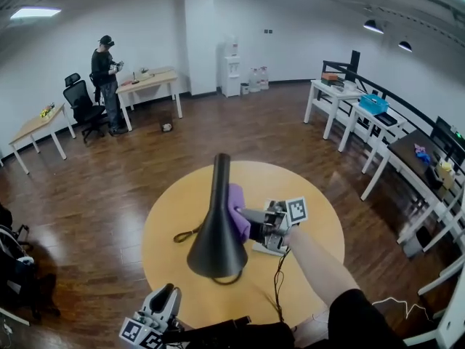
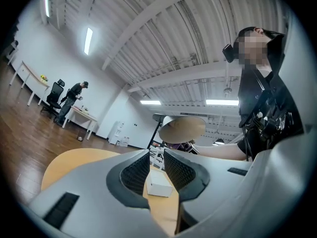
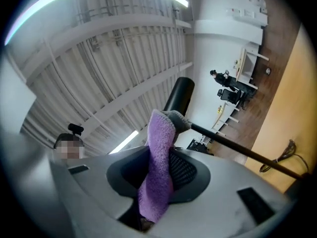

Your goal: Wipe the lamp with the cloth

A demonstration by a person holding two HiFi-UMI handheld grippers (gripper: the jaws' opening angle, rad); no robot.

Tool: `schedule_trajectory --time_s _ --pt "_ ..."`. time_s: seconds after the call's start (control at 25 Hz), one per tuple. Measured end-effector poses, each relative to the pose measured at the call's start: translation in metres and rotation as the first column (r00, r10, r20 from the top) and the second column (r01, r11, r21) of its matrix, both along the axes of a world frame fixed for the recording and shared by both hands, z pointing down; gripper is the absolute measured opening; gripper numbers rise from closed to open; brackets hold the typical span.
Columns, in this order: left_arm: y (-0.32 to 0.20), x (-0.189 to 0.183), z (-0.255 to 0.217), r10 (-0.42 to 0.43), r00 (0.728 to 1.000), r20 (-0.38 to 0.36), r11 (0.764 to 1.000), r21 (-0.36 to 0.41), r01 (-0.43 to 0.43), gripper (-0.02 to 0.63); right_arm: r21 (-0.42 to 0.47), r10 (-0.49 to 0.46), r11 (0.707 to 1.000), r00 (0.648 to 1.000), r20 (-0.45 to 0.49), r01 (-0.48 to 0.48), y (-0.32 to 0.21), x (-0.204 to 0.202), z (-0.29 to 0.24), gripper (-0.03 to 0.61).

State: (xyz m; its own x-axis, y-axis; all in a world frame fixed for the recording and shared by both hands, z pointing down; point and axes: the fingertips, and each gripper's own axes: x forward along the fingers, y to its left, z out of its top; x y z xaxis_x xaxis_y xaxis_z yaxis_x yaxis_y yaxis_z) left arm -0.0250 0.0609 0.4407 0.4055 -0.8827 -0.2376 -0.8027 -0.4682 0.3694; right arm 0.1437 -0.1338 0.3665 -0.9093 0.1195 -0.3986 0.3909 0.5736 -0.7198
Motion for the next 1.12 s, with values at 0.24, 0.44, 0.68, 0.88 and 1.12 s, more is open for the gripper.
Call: schedule_trajectory --time_s 0.24,0.44,0.68,0.88,1.12 --pt "-0.017 0.015 -0.008 0.068 0.997 0.022 0.997 0.022 -0.069 0.085 -0.001 0.005 1.0 0.999 -0.049 -0.005 0.009 0.008 0.01 0.097" --pt "-0.031 0.043 -0.012 0.137 0.989 0.063 0.99 0.029 -0.139 0.086 -0.01 0.026 1.0 0.997 -0.076 -0.027 0.016 0.022 0.016 0.097" --pt "-0.096 0.021 -0.062 0.102 0.986 0.128 0.992 0.056 -0.11 0.086 0.022 0.062 0.998 0.991 -0.115 -0.06 0.029 0.032 0.019 0.097" --pt "-0.096 0.04 -0.103 0.277 0.942 0.188 0.947 0.114 -0.301 0.086 0.122 0.087 0.991 0.976 -0.198 -0.064 0.055 0.039 0.023 0.097" --pt "-0.096 0.058 -0.096 0.384 0.895 0.227 0.907 0.09 -0.412 0.069 0.2 0.121 0.977 0.959 -0.256 -0.07 0.073 0.048 0.03 0.098"
